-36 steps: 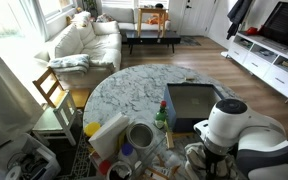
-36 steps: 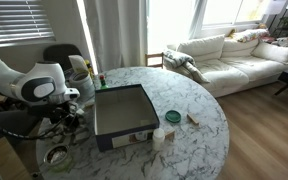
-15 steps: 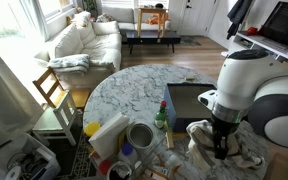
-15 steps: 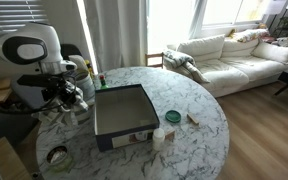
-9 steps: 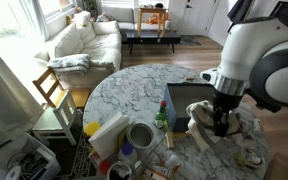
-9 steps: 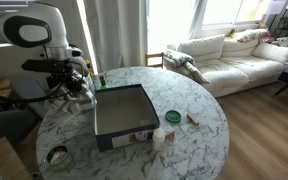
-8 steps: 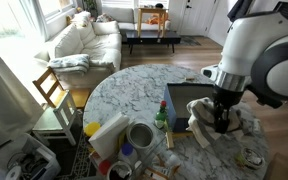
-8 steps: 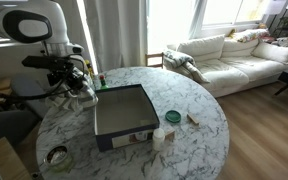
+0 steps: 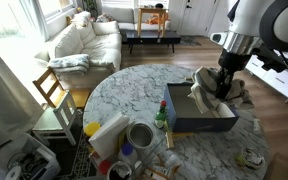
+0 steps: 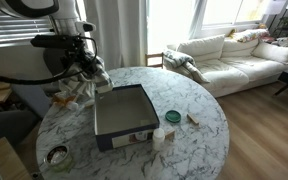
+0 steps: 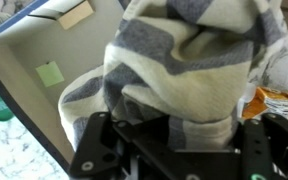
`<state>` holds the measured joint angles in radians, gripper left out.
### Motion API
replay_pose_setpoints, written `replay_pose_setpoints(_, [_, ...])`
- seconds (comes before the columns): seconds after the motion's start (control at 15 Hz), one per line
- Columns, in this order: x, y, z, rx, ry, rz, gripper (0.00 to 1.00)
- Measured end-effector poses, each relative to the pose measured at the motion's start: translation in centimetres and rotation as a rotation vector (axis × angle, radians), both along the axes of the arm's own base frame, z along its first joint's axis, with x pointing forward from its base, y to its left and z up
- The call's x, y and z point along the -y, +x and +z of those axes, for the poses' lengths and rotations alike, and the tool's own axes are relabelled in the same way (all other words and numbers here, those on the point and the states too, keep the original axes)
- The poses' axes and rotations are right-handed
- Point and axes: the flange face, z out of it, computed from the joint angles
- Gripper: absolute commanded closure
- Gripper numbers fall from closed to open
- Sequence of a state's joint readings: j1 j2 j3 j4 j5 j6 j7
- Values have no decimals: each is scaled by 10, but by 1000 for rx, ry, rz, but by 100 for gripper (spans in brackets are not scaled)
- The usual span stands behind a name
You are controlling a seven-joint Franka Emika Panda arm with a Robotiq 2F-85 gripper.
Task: Place two wooden blocks on the striped towel then put the towel in the box
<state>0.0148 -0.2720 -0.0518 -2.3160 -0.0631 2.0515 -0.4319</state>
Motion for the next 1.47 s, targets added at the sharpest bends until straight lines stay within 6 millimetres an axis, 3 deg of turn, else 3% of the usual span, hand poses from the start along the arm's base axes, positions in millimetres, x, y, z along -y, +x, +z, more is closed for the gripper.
replay_pose_setpoints(0.27, [29,21,-22,59,-98,-170,97])
replay_pose_setpoints(0.6, [53,37,-80,51,-168,-366,97])
replay_pose_setpoints(1.07, [53,49,-147,90,-130,-450,97])
replay_pose_setpoints(1.47, [46,50,-180,162,-84,-394,97])
